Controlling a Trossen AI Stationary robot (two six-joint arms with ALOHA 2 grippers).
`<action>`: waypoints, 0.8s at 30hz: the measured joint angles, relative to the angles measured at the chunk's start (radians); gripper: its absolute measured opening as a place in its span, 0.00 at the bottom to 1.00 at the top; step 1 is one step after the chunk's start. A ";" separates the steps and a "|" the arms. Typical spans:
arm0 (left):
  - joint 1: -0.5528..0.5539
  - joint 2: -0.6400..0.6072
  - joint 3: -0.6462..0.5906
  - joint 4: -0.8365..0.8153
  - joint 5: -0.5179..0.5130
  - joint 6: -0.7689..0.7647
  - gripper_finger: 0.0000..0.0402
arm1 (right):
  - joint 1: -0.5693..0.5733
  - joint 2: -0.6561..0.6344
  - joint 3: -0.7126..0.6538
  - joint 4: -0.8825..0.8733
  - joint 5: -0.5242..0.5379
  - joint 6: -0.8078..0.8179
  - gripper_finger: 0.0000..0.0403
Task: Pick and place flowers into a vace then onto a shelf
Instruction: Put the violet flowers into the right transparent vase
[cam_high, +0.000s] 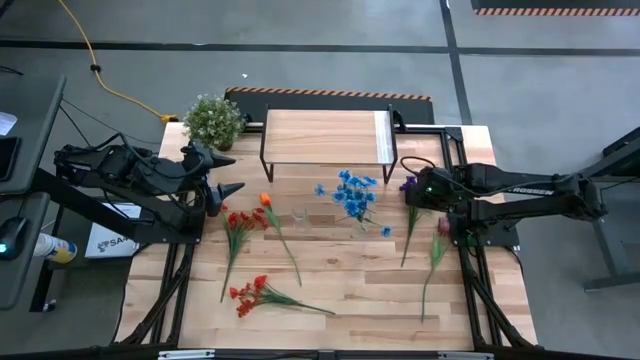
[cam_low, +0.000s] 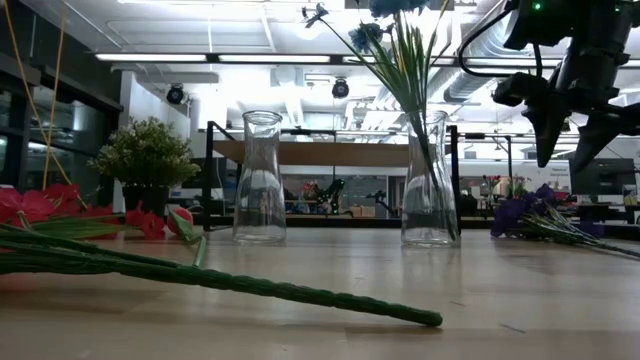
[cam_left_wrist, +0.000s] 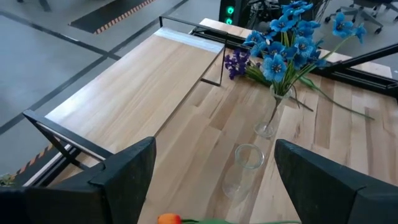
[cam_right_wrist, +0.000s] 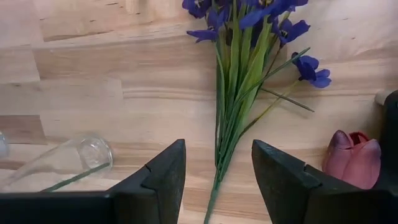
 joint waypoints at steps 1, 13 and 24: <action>0.000 0.000 0.000 0.000 0.000 0.000 0.90 | 0.000 0.004 0.000 0.000 0.000 0.002 0.43; 0.000 0.000 0.000 0.000 0.001 0.000 0.90 | 0.027 0.166 0.000 0.048 -0.019 0.013 0.43; 0.000 0.000 0.000 0.000 0.001 0.034 0.90 | 0.027 0.310 0.000 0.063 -0.012 0.009 0.43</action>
